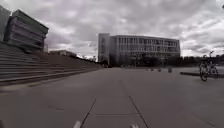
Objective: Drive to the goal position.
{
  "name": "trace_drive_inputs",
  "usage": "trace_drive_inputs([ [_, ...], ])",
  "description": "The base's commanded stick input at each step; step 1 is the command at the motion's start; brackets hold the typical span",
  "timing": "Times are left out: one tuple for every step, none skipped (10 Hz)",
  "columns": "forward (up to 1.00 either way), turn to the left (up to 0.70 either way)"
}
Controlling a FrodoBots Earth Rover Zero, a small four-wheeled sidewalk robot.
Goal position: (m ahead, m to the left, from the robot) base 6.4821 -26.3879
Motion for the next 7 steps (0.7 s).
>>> trace_drive_inputs([
  [0.70,0.00],
  [0.70,0.00],
  [0.70,0.00],
  [0.70,0.00],
  [0.70,0.00],
  [0.49,0.00],
  [0.10,0.00],
])
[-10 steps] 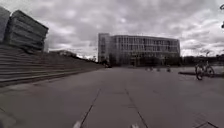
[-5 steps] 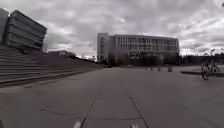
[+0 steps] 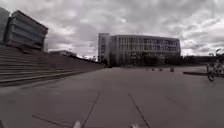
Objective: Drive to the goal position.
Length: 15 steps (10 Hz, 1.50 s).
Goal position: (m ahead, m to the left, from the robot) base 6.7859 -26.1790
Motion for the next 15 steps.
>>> trace_drive_inputs([
  [0.00,0.00],
  [0.00,0.00],
  [0.02,0.00],
  [0.20,0.00],
  [0.70,0.00],
  [0.70,0.00],
  [0.70,0.00],
  [0.70,0.00],
  [0.70,0.00],
  [0.70,0.00],
  [0.70,0.00],
  [0.70,0.00],
  [0.70,0.00],
  [0.70,0.00],
  [0.70,0.00],
])
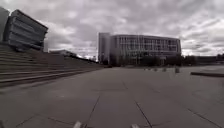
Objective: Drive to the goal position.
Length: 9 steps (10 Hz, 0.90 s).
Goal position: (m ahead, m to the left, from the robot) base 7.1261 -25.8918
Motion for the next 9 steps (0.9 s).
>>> trace_drive_inputs([
  [0.70,0.00],
  [0.70,0.00],
  [0.70,0.00],
  [0.70,-0.18],
  [0.70,-0.31],
  [0.70,-0.10],
  [0.70,0.00],
  [0.70,0.00],
  [0.70,0.00],
])
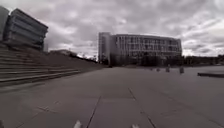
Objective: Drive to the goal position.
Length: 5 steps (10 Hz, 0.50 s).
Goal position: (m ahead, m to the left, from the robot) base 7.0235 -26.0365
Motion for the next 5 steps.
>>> trace_drive_inputs([
  [0.70,-0.07],
  [0.70,-0.20],
  [0.70,-0.25],
  [0.70,-0.01],
  [0.70,0.00],
])
